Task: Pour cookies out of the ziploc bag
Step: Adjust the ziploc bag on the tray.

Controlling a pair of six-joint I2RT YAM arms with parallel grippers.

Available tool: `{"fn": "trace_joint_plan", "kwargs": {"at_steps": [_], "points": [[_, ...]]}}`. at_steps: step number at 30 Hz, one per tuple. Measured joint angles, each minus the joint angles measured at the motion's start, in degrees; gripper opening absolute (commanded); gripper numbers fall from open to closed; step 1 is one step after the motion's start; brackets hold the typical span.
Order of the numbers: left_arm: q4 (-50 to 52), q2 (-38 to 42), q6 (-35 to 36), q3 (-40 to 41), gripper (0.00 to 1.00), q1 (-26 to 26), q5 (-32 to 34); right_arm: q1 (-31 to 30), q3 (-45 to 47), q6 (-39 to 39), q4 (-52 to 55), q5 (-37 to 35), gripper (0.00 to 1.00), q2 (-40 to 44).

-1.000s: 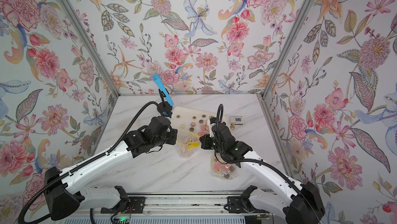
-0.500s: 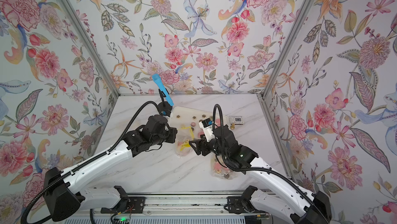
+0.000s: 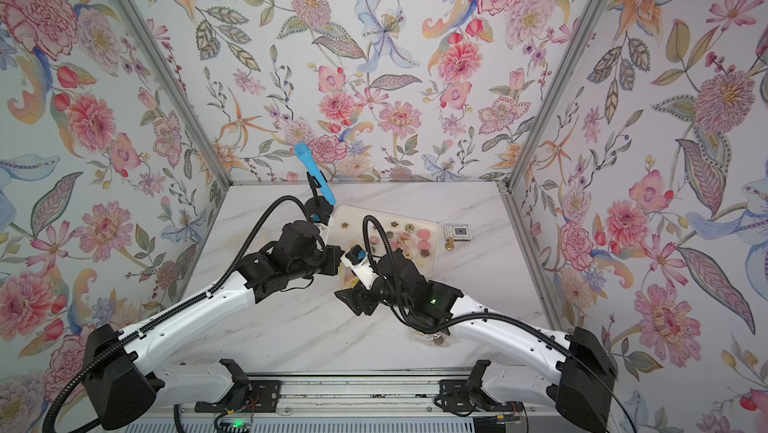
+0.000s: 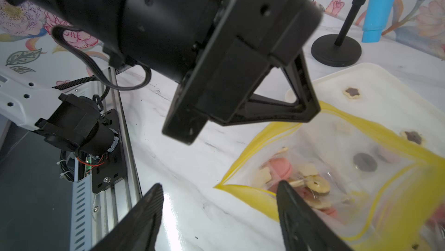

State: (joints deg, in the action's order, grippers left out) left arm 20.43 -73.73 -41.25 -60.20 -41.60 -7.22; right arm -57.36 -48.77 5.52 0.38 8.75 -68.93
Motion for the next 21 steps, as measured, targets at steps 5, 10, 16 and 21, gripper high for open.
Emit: {"fn": "trace_joint_plan", "kwargs": {"at_steps": [5,10,16,21], "points": [[-0.4,0.3,-0.3,0.4,0.0,0.2,-0.6,-0.8,0.6,-0.9,-5.9,-2.2,0.65,-3.4],[-1.3,0.5,-0.8,1.0,0.0,0.3,-1.7,-1.2,3.7,-1.5,-10.0,-4.1,0.58,-4.4],[-2.6,0.6,-1.6,1.8,0.0,0.5,-3.3,-1.8,7.8,-2.4,-14.2,-5.2,0.49,-4.3],[-3.2,0.6,-1.8,2.1,0.0,0.6,-4.5,-2.1,8.8,-3.4,-14.9,-6.9,0.41,-4.4]]}}
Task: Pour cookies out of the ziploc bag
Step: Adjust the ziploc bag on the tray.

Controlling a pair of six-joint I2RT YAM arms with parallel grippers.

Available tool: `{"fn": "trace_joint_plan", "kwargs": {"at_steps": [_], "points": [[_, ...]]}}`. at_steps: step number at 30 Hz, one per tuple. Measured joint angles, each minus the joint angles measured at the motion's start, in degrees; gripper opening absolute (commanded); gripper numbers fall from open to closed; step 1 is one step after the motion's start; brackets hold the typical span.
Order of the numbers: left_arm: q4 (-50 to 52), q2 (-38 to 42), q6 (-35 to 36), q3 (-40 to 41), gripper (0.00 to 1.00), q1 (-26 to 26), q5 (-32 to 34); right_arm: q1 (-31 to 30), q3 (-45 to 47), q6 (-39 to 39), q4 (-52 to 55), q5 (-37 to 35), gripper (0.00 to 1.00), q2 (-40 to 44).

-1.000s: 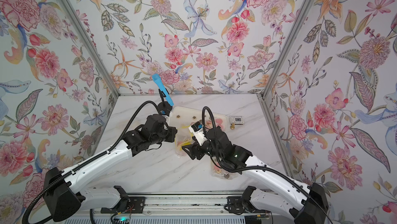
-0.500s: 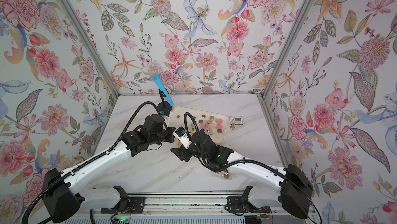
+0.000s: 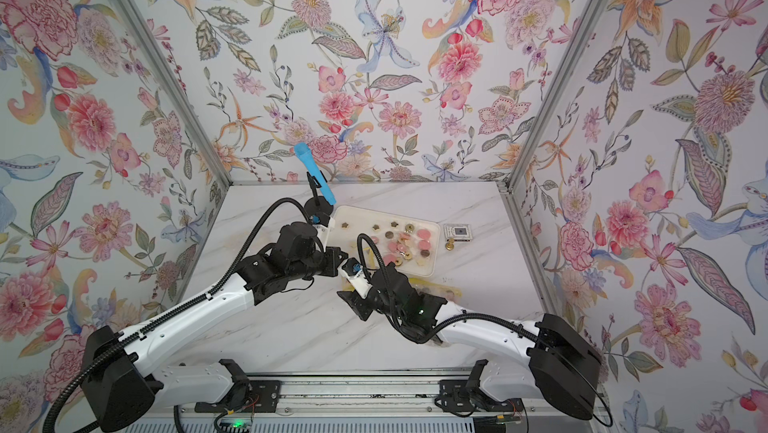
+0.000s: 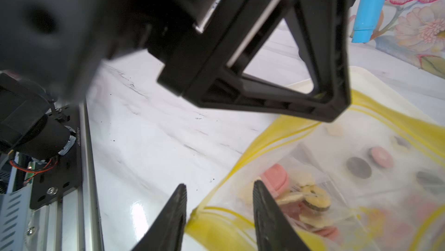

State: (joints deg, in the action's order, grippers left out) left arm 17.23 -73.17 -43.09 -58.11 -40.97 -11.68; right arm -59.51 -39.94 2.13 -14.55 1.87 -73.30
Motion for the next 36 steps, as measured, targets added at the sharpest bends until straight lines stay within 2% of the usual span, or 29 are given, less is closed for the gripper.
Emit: {"fn": "trace_joint_plan", "kwargs": {"at_steps": [5,7,10,13,15,19,27,36], "points": [[-1.0,0.0,-0.5,0.5,0.0,0.1,-0.4,-0.8,0.0,-0.4,-0.3,-2.2,0.32,0.0],[-1.6,0.0,-0.7,0.6,0.01,0.1,-0.9,-1.1,0.0,-0.4,-0.3,-2.9,0.25,0.0],[-2.4,0.0,-1.1,1.2,0.05,0.1,-1.5,-1.3,-0.1,0.0,-0.1,-4.1,0.14,-0.1],[-3.0,0.2,-1.4,2.0,0.15,0.2,-1.5,-1.3,-0.9,0.5,0.5,-5.2,0.03,-0.7],[-3.5,0.5,-1.4,2.6,0.27,0.2,-1.5,-1.3,-1.4,1.2,0.8,-5.6,0.0,-1.1],[-5.5,2.4,-1.9,5.1,0.44,0.9,-1.5,-1.3,-1.8,2.0,1.0,-6.3,0.0,-1.3],[-7.0,5.9,-2.4,9.0,0.99,3.9,-1.4,-0.8,-3.0,6.4,0.9,-7.0,0.0,-1.6],[-7.1,10.4,-2.6,11.1,1.0,9.1,-1.5,1.5,-5.8,15.7,1.4,-6.9,0.0,-2.5]]}}
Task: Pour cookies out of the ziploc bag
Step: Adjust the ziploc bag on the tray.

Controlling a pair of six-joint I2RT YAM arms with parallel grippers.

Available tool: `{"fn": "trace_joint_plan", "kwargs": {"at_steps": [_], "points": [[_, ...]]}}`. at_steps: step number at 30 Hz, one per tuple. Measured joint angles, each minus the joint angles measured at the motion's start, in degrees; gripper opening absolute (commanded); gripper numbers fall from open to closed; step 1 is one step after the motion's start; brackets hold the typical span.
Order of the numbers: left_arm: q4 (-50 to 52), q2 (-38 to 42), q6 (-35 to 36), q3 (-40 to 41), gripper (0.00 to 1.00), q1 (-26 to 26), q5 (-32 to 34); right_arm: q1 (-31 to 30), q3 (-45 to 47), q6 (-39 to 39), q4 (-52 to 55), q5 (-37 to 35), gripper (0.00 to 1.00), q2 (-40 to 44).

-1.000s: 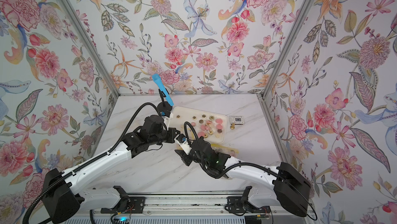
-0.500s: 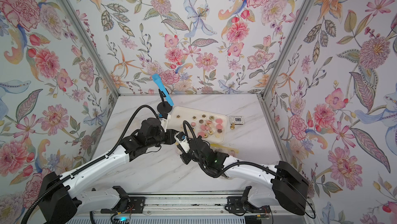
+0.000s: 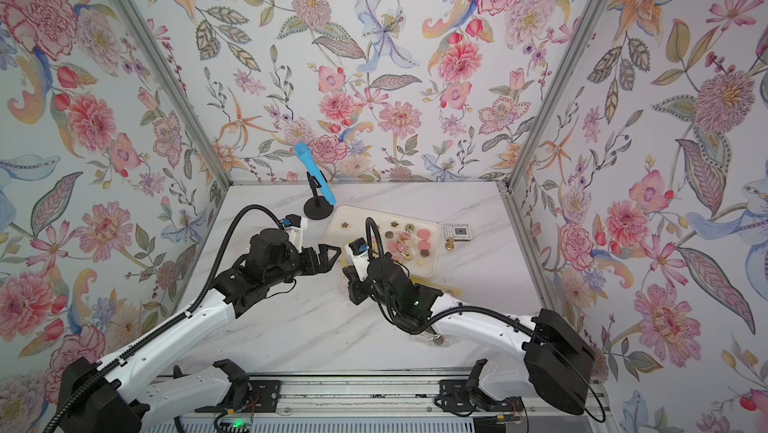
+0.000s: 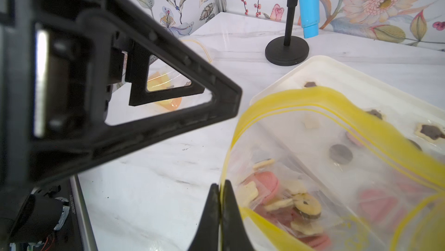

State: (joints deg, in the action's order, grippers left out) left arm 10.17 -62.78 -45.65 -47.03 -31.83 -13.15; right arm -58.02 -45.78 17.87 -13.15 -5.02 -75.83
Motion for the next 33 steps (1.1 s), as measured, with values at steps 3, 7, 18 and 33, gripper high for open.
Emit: {"fn": "trace_joint_plan", "kwargs": {"at_steps": [3,7,18,33], "points": [[0.0,2.1,0.0,2.3,0.99,2.1,-0.3,0.7,-0.3,3.6,0.4,0.0,0.0,0.0],[0.1,3.7,-0.2,4.3,0.98,4.6,-1.7,2.3,-0.9,7.5,1.2,0.3,0.0,0.0],[-0.5,5.0,-0.9,7.6,0.94,6.0,-6.1,9.1,-3.7,19.6,4.9,4.1,0.0,0.4],[-16.5,0.9,-7.1,17.8,0.91,7.5,-17.2,17.3,1.7,29.0,11.1,4.3,0.0,9.6]]}}
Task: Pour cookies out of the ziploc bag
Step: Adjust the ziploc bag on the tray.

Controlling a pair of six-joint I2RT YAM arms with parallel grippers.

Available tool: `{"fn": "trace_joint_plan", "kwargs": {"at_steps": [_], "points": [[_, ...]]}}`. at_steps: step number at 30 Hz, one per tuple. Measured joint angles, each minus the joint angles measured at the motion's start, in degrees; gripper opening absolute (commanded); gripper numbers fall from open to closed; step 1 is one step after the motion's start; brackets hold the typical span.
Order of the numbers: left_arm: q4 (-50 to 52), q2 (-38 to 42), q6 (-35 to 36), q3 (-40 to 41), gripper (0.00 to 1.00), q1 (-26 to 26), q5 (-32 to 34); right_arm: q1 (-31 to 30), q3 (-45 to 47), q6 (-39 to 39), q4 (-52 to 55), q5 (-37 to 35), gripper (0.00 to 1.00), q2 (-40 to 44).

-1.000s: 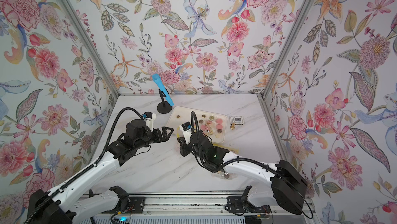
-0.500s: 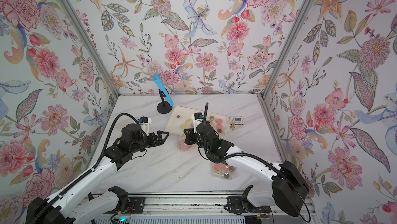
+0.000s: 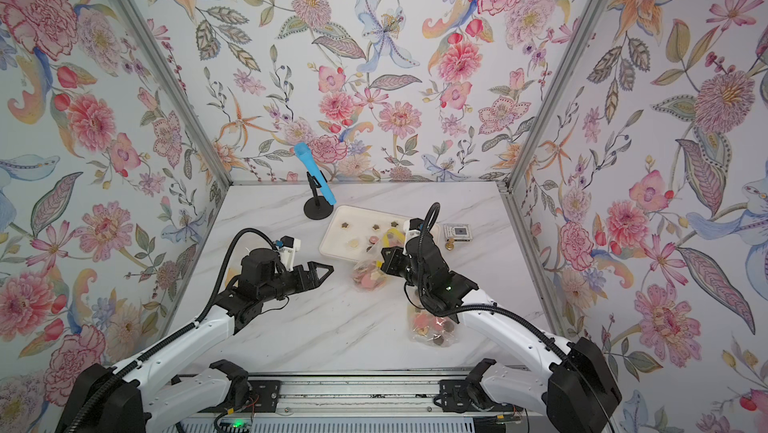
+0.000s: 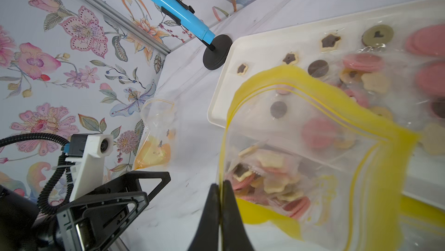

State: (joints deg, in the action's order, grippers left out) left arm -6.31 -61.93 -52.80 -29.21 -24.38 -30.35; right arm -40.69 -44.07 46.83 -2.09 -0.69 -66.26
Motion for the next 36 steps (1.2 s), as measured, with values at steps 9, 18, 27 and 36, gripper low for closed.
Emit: {"fn": "trace_joint_plan", "kwargs": {"at_steps": [9,18,27,36], "points": [[-16.8,-6.7,-7.4,4.3,0.81,-3.4,-2.1,1.8,0.7,0.3,1.3,-0.2,0.0,0.5],[-26.9,-14.3,-11.8,5.7,0.63,-6.4,-2.5,1.8,0.7,0.6,1.4,-0.2,0.0,0.5],[-38.4,-19.7,-17.2,11.0,0.61,-9.5,-2.4,1.8,0.7,1.4,1.2,-0.7,0.0,0.5],[-52.0,-27.6,-21.8,11.5,0.55,-11.4,-2.3,1.8,1.1,1.7,1.0,-1.5,0.0,0.7]]}}
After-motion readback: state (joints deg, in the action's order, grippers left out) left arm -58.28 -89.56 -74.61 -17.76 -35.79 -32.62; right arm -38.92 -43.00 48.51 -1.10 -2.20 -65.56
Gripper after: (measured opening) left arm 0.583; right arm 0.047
